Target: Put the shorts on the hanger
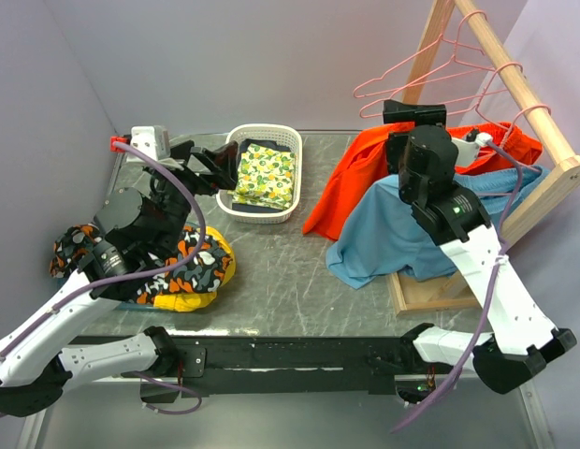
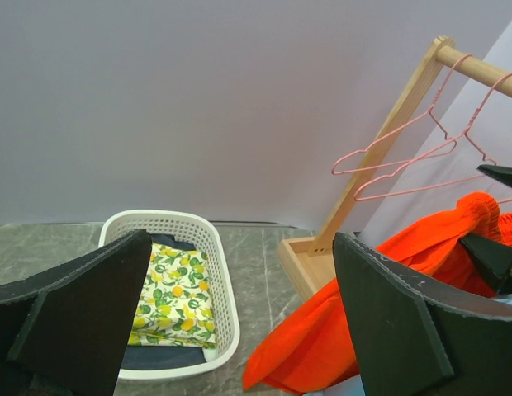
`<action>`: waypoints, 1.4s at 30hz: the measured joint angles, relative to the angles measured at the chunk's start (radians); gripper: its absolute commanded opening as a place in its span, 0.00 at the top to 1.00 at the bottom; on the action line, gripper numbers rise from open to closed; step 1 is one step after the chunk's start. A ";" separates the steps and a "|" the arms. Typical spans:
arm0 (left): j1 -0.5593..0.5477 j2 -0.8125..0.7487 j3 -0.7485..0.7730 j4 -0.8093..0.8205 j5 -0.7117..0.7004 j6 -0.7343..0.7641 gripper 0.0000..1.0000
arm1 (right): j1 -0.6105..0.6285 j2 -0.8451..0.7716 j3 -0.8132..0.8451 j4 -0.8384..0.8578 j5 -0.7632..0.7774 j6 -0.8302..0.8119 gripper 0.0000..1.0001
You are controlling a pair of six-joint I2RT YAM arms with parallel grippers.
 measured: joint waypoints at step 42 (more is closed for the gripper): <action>0.072 0.093 0.011 -0.266 0.180 -0.309 0.04 | 0.265 -0.046 0.118 -0.114 -0.133 -0.407 0.00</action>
